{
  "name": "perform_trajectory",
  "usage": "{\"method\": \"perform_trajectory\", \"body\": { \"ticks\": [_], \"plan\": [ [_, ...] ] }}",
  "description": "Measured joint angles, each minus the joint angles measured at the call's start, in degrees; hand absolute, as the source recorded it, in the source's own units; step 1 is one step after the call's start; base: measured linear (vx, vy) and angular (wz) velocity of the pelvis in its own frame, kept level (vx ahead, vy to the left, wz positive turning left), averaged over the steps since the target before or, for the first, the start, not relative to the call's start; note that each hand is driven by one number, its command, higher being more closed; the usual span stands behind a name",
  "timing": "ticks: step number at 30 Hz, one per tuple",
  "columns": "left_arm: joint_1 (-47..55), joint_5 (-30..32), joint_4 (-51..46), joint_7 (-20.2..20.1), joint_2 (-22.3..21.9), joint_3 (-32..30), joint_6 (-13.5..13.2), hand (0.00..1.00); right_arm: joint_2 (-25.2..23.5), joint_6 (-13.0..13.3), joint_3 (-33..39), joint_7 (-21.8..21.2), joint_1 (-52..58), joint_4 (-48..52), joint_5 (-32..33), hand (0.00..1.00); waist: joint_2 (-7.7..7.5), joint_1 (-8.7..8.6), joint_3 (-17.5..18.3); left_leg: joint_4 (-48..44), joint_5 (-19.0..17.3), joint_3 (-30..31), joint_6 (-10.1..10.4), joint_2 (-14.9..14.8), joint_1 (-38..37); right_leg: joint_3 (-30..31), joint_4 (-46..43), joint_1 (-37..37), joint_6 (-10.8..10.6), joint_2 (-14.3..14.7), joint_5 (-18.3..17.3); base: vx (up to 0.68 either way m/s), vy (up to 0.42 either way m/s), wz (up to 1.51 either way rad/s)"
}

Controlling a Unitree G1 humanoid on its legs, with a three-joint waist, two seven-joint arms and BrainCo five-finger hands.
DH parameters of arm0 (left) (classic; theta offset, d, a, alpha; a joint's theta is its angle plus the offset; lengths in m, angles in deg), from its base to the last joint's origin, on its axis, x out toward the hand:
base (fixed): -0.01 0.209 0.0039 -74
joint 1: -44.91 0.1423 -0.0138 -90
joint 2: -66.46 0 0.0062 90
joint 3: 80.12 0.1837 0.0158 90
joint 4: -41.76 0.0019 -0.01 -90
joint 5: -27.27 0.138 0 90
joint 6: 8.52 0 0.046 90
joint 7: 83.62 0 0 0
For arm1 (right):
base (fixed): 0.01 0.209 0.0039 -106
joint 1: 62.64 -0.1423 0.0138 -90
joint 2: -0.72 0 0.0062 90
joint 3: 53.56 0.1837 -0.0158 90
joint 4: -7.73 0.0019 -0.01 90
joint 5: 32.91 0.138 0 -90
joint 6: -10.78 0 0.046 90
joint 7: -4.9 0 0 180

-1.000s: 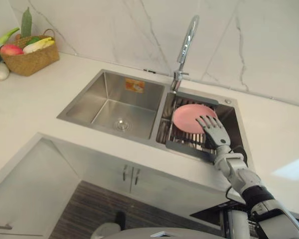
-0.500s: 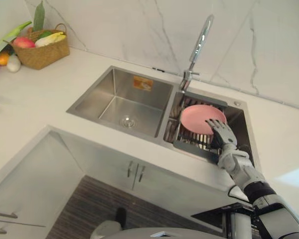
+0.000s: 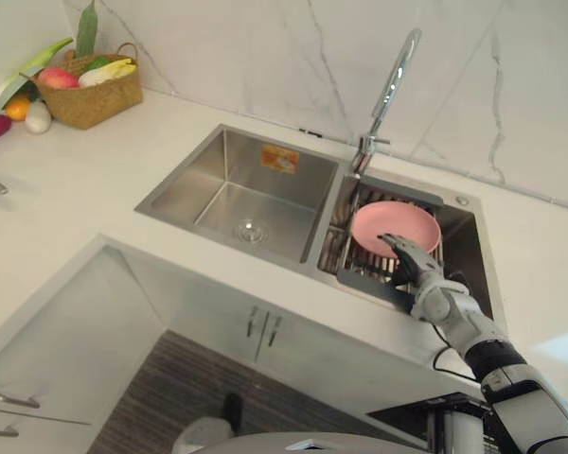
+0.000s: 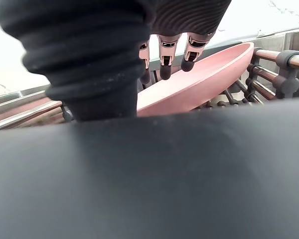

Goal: Walk over to the sink, pick up the cup, carry it to the dishwasher, place the cup inside the dishwasher, then close the dishwasher door

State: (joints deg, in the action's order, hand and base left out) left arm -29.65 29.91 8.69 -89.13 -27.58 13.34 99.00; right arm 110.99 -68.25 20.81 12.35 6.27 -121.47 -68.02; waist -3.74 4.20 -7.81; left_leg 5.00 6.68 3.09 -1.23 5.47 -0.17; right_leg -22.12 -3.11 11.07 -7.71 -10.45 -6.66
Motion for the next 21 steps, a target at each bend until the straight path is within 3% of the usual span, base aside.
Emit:
{"method": "perform_trajectory", "body": {
  "ticks": [11,12,21],
  "plan": [
    [0.53,0.46,-0.04,0.01,-0.01,0.0,-0.05,0.0,0.15,-6.41,0.02,2.72,-0.59,-0.26,-2.68,0.0,0.53,0.5,-0.42,0.0,-0.01,0.0,-0.01,0.35,0.08,0.05,0.04,-0.07,0.02,-0.18,-0.01,0.0,-0.008,0.02],
    [0.74,0.52,-0.05,0.01,-0.01,0.0,-0.07,0.0,0.18,-6.82,0.04,3.12,-0.72,-0.31,-3.16,1.0,0.66,0.49,-0.5,0.0,-0.01,0.01,-0.01,0.41,0.08,0.12,0.06,-0.06,0.02,-0.19,0.0,0.0,0.0,0.0],
    [1.39,1.54,-0.19,-0.27,-0.14,0.0,-0.15,0.0,1.09,-9.93,1.46,5.44,-2.73,-2.49,-3.53,1.0,2.21,0.78,-1.26,-0.01,-0.03,0.17,0.02,1.09,1.06,1.12,0.36,-1.05,0.1,-0.25,0.03,0.0,0.005,0.07]
  ]
}}
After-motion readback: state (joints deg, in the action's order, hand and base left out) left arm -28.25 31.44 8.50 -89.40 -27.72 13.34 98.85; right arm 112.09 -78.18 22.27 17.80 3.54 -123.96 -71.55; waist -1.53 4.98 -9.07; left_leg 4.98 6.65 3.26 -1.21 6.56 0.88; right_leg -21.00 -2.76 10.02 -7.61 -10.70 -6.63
